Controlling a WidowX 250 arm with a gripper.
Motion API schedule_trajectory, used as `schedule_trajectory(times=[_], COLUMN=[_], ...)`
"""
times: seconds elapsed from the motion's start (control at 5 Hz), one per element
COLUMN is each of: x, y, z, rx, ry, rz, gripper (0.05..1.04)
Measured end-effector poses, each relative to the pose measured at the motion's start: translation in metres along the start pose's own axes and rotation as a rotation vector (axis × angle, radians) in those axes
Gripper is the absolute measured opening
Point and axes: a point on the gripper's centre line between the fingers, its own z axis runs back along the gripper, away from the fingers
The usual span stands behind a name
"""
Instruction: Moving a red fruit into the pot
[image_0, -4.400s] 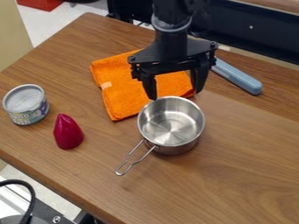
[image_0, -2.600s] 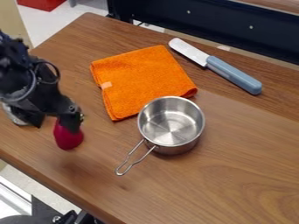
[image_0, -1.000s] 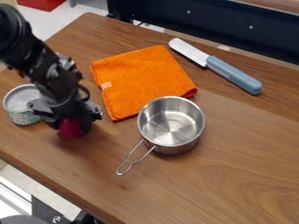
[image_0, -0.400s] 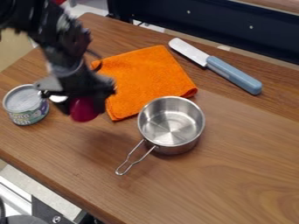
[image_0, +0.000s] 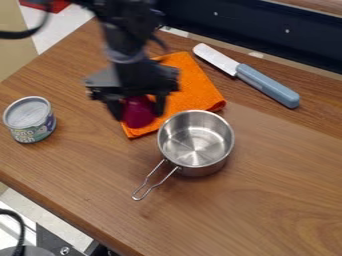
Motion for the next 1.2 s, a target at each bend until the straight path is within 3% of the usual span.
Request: schedule_trajectory(times=[0.2,0.4,0.6,0.8,1.0,1.2], x=[-0.006,-0.007,-0.011,-0.013,-0.012,-0.012], y=[-0.026,-0.041,-0.047,-0.05,-0.052,-0.051], z=[-0.004,-0.018,-0.032,-0.038,-0.038,-0.037], rx=[-0.008,-0.007,0.017,0.01,-0.02,-0.02], ry=[-0.009,0.044,0.045,0.05,0.079,0.091], rz=[-0.019,-0.008,-0.019,-0.022,0.026,0.041], gripper=[0.765,0.765,0.765,0.806,0.999,1.001])
